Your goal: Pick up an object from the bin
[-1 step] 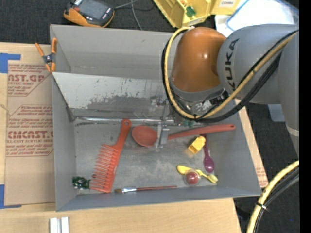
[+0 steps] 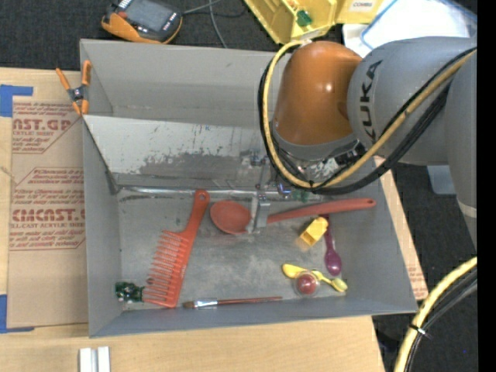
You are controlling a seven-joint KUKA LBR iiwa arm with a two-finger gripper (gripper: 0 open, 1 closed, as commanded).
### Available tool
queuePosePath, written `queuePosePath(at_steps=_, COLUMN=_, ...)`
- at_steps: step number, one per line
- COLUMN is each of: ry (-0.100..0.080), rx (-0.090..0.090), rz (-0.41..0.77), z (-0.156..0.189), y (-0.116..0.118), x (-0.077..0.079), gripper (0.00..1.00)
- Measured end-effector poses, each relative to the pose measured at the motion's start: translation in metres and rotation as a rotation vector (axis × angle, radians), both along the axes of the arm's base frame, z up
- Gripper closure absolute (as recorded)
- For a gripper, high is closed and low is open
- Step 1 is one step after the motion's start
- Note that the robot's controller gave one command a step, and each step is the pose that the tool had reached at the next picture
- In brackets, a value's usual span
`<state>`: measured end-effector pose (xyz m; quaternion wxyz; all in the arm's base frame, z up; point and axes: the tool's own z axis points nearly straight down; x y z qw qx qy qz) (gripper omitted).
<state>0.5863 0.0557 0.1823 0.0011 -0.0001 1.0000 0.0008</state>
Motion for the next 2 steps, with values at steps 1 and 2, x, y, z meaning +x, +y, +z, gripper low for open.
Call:
queuePosePath(at_steps=1, ry=0.001, rx=0.001, rz=-0.027, z=-0.113, y=-0.045, x=0.007, gripper=0.00)
queuePosePath(at_steps=2, ry=-0.016, rx=0.001, rz=0.052, z=-0.112, y=-0.033, x=0.001, gripper=0.00)
